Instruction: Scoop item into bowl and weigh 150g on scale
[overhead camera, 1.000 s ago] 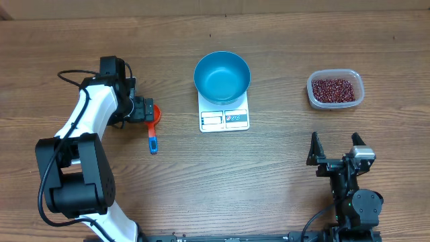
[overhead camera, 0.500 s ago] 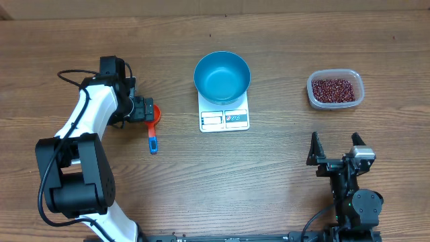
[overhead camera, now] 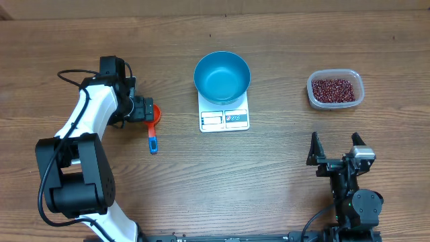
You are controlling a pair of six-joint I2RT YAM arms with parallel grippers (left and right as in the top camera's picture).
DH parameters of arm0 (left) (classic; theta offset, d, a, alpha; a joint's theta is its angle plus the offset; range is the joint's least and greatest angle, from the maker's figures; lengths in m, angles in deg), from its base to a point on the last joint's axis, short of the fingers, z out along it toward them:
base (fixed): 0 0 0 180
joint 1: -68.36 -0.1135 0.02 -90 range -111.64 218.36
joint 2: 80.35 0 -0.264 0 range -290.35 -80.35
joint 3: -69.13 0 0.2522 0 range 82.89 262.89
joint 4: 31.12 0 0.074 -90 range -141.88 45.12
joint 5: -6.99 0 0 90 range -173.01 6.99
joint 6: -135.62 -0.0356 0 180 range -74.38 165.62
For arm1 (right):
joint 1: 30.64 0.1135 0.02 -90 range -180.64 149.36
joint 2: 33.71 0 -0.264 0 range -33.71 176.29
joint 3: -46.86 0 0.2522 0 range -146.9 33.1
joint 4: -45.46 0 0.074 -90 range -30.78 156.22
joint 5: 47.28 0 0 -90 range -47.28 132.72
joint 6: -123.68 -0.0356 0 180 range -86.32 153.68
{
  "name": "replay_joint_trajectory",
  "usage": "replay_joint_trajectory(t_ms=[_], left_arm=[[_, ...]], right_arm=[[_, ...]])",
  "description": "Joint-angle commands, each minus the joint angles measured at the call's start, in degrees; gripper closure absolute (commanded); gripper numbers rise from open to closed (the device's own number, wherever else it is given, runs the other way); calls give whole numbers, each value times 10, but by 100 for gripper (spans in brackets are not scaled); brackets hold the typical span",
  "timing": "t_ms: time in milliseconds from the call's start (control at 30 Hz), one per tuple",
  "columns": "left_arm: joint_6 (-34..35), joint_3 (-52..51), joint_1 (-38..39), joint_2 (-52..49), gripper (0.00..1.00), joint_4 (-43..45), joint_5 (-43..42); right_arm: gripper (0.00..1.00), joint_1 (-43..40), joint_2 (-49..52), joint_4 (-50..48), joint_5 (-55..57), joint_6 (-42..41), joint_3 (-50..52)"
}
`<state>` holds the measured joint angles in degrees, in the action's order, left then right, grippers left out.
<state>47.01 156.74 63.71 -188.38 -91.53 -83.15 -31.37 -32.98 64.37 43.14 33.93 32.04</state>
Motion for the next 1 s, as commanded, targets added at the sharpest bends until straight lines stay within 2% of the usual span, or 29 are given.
replay_joint_trajectory(t_ms=[0,367,967], left_arm=[[3,-4,-2,-6,1,2,5],[3,-6,-2,-12,0,1,4],[3,-6,-2,-77,0,10,7]], right_arm=[[0,-2,-6,-3,1,2,6],[0,-2,-6,-3,1,2,6],[0,-2,-6,-3,1,2,6]])
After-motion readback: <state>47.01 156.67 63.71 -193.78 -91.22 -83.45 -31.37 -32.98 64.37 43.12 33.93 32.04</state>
